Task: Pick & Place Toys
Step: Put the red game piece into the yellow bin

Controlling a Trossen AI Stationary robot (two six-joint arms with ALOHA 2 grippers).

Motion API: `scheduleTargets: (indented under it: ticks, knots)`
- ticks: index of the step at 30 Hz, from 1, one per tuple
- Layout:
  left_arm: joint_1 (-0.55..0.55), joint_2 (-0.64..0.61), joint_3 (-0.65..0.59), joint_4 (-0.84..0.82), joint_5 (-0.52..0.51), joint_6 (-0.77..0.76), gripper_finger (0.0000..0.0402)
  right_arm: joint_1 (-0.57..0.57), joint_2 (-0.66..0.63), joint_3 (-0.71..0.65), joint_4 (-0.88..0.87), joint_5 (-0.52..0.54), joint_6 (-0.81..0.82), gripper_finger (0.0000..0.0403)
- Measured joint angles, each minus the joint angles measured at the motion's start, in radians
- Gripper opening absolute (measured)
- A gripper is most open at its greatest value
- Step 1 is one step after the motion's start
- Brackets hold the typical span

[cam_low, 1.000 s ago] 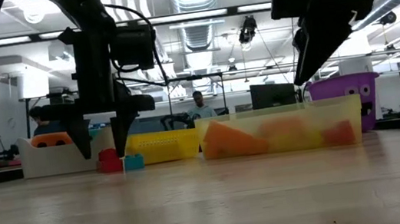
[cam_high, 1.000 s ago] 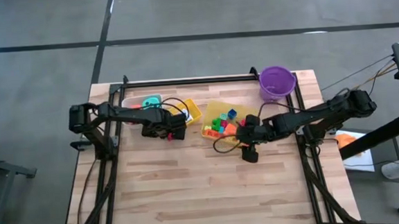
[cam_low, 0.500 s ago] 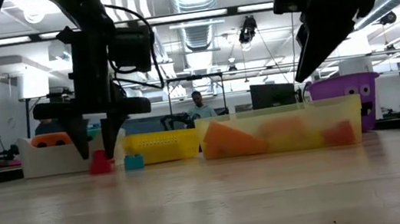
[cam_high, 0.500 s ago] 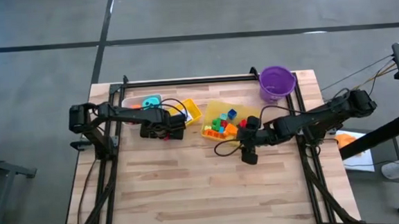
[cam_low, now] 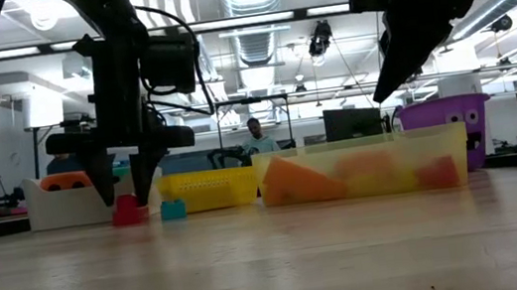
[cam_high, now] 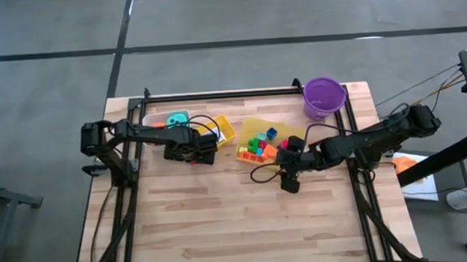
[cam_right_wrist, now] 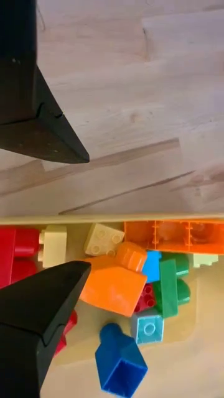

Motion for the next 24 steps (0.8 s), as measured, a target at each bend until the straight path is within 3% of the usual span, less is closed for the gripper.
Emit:
scheduleTargets:
  ticks: [5, 15, 24]
  knots:
    - [0.002, 0.0, -0.008, 0.013, -0.001, -0.035, 0.0246, 0.006, 0.0, -0.002, 0.0, 0.007, -0.002, 0.0268]
    - [0.006, 0.0, -0.067, 0.11, 0.0, -0.068, 0.0237, 0.037, 0.0, -0.005, 0.0, 0.008, -0.008, 0.0268]
    - [0.007, -0.003, -0.12, 0.154, -0.038, -0.069, 0.0165, 0.039, 0.0, -0.005, 0.004, 0.008, -0.004, 0.0268]
